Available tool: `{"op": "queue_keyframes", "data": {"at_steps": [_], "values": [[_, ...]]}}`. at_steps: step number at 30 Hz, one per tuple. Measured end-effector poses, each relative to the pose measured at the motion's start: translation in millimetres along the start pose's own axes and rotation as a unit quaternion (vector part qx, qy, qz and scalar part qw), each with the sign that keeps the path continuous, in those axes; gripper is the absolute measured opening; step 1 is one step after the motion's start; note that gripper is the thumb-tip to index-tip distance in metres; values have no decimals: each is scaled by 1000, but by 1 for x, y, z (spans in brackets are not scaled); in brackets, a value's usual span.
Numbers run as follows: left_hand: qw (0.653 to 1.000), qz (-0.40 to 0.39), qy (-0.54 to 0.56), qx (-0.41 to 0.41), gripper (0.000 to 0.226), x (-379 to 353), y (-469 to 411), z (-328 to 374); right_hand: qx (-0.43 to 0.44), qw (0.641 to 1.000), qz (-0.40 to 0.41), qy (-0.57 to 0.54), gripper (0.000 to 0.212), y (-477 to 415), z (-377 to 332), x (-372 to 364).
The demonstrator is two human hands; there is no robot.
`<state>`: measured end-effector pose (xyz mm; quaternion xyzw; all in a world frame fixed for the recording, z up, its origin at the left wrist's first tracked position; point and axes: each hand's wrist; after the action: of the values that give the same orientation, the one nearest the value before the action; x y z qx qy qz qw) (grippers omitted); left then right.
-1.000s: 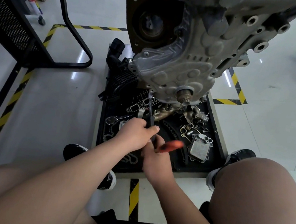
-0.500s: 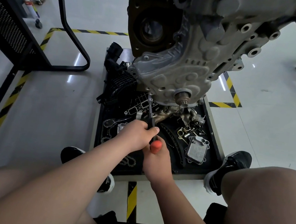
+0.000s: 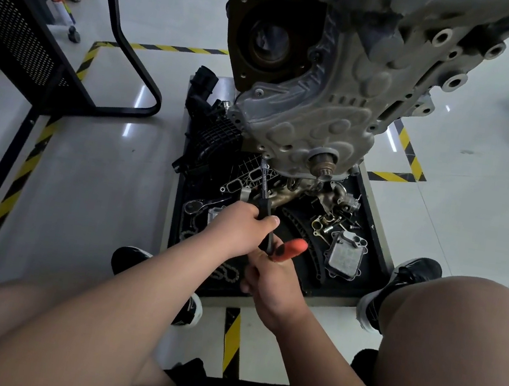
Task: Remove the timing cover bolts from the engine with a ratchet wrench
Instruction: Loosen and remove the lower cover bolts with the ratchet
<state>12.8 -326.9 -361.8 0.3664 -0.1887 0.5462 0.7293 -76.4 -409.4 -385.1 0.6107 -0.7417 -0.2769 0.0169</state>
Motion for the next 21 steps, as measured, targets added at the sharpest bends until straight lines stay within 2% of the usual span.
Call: {"op": "queue_keyframes", "data": {"at_steps": [2,5,8,10,14,21], "values": [[1000,-4,4,2,41,0,0,1,-3,1000,-8,-24,18,0,-1,0],[1000,-10,13,13,41,1,0,1,-16,996,-26,-81,11,0,-1,-1],[1000,-6,12,18,40,1,1,1,-39,992,-32,-117,18,-1,2,0],[1000,-6,17,20,40,1,1,1,-56,988,-30,-143,9,-1,4,1],[999,-3,23,29,36,2,2,3,-87,974,-29,-206,10,-3,5,0],[999,-11,21,34,33,3,3,5,-105,965,-30,-239,12,0,4,-1]]}}
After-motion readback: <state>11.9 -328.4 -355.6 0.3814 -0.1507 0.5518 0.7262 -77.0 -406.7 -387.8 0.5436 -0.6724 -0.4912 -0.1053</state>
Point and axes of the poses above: each hand's wrist, its own y-axis away from the middle knuckle, its own x-axis out of the back of the hand, z = x × y, and after that the axes turned 7 degrees about z, right-handed
